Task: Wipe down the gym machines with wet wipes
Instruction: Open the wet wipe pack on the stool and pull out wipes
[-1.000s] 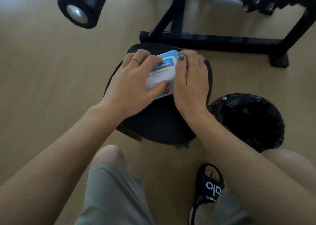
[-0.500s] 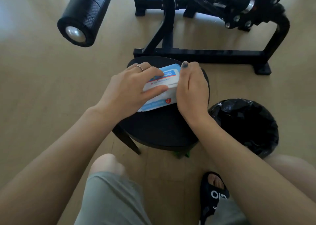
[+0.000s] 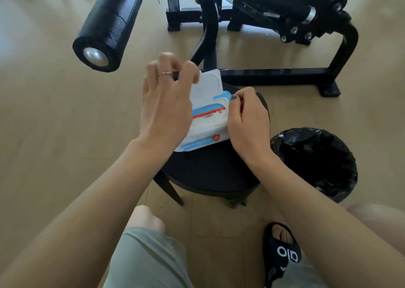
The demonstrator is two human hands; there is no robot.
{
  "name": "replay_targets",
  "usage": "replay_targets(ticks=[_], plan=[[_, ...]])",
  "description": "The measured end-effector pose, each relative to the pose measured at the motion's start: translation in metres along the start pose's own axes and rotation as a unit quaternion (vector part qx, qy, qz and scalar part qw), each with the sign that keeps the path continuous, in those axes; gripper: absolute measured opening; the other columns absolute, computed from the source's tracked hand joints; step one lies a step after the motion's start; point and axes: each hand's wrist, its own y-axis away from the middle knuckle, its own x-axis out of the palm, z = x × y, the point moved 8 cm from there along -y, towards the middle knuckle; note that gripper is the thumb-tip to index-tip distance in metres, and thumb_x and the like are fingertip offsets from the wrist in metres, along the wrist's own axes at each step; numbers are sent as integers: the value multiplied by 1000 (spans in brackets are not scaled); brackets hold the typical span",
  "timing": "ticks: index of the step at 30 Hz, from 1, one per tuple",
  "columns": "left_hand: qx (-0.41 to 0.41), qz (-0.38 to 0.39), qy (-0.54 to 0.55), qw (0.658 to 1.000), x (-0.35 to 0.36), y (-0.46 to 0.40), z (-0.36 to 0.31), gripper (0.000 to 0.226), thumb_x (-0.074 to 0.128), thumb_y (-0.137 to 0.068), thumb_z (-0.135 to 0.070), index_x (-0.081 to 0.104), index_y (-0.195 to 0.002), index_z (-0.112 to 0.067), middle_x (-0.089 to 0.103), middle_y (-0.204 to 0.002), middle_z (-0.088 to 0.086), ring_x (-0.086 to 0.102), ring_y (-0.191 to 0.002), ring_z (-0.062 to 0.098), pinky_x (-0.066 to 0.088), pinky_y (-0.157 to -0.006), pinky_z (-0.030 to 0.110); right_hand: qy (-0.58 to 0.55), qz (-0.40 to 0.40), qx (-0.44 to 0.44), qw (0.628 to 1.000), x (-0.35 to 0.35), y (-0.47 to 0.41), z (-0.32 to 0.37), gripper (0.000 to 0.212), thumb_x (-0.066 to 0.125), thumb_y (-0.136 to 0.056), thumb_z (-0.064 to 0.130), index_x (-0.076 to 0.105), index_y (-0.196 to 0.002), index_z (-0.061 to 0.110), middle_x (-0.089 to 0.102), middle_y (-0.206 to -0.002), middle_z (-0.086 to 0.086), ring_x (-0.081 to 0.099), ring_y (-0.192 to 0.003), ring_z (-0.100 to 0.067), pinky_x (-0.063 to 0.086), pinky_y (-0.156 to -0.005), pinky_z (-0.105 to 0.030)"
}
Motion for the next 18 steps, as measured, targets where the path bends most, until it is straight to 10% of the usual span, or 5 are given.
replay_targets(ticks=[4, 11, 18], plan=[[52, 60, 12, 997, 7, 3, -13, 12, 64, -90, -19, 66, -102, -17, 53, -113, 6, 46, -107, 30, 43, -88, 42, -24, 10, 16, 1000, -1, 1, -3, 6, 47, -103, 21, 53, -102, 22, 56, -86, 16, 57, -78, -1, 47, -64, -21], [-90, 160, 123, 975, 29, 14, -1, 37, 73, -84, -50, 54, -111, -32, 26, -153, 1, 18, -146, 24, 23, -120, 45, -43, -7, 0, 999, -6, 2, -2, 5, 50, -100, 19, 55, -100, 20, 57, -75, 9, 57, -77, -8, 48, -65, -26], [-79, 131, 1, 988, 11, 7, -7, 47, 73, -76, -57, 52, -104, -25, 32, -141, 6, 23, -133, 28, 22, -104, 39, -7, -11, -17, 1000, -3, 2, -1, 6, 49, -101, 21, 52, -97, 24, 55, -75, 14, 58, -74, -7, 49, -62, -23]])
